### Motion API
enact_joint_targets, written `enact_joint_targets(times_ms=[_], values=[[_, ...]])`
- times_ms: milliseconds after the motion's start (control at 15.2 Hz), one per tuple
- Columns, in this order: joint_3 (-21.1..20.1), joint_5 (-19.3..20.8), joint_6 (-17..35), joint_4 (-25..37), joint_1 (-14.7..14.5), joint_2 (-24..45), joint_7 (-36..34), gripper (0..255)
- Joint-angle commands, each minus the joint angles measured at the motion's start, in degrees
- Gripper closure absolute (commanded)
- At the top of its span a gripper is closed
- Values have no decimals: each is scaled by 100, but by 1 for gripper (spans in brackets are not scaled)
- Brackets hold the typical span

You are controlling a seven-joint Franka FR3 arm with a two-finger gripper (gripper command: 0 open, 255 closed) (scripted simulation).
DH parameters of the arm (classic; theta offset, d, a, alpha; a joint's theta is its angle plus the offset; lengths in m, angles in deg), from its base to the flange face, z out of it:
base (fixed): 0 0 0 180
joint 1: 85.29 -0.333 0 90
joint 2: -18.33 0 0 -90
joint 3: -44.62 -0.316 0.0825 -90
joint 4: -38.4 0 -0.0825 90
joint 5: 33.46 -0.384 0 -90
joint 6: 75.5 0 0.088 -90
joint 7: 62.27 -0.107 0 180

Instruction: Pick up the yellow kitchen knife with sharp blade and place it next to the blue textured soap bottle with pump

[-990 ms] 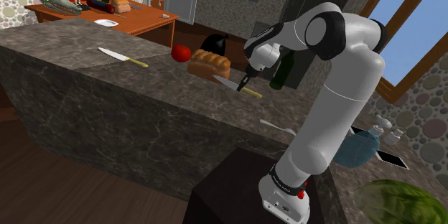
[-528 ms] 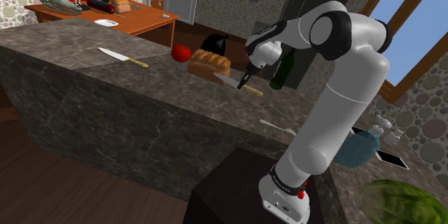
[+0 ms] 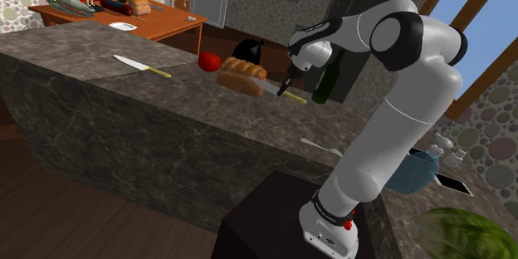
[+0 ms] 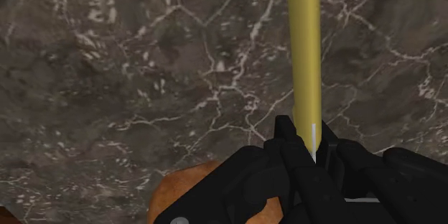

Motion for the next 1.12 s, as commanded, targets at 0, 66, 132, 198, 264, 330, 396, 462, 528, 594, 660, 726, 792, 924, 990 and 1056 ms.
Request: enact_joint_targets(times_ms=[0,66,132,198,264,330,396,462,528,594,660,726,792,924,990,1056], values=[[-5,145,-115,41,-3,-132,-129,255],[-8,203,-178,75,-2,-182,-183,255],[-12,258,-242,111,-1,-231,-235,255],[-18,310,-306,149,1,-278,-285,255],[-24,360,-372,187,3,-324,-334,255],[-31,408,-437,227,6,-368,-380,255],[-37,453,-503,269,8,-410,-426,255],[-45,496,-570,312,10,-450,-470,255],[-52,537,-638,356,13,-489,-512,255],[-60,575,-706,401,16,-526,-553,255],[-68,612,-774,448,18,-562,-592,255],[-77,647,-843,496,21,-596,-630,255],[-85,679,-912,546,23,-628,-667,255],[-101,739,-1051,649,27,-688,-737,255],[-109,766,-1121,702,28,-715,-770,255],[-117,792,-1192,757,30,-741,-801,255]])
